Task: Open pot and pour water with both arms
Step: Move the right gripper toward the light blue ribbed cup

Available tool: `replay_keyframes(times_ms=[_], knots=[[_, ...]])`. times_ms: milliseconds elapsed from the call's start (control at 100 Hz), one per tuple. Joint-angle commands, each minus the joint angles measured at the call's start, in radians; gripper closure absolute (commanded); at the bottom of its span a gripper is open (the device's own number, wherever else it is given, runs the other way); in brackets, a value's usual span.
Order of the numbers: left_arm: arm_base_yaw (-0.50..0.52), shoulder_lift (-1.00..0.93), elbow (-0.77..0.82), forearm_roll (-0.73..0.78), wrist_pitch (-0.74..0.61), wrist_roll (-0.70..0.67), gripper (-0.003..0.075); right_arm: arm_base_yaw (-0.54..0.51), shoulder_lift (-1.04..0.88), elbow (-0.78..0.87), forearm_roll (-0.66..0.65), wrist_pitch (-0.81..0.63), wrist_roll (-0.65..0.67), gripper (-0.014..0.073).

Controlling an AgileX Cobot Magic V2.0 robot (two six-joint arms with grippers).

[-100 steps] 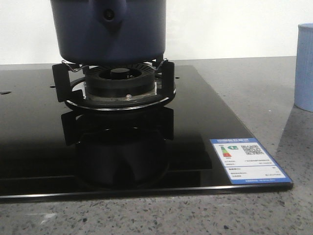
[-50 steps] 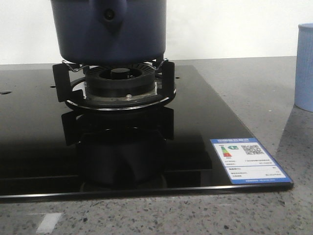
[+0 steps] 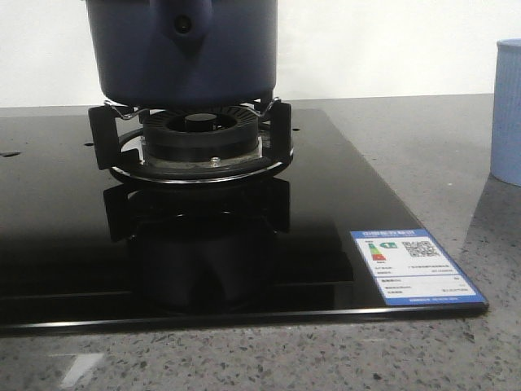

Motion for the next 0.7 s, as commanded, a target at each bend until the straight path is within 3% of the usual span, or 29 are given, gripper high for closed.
replay_keyframes(times_ms=[0,450,690], knots=[[0.006,-0.084,0.014,-0.074,-0.005,-0.011,0.0423,-0.01,0.003,0.011,-0.063,-0.038,0.095,-0.006],[0.001,-0.141,0.061,-0.091,0.003,-0.011,0.0424,-0.01,0.005,0.34,0.059,-0.524,0.101,-0.006],[-0.019,-0.141,0.061,-0.101,-0.007,-0.009,0.0424,0.022,0.056,0.368,0.043,-0.596,0.099,-0.006]])
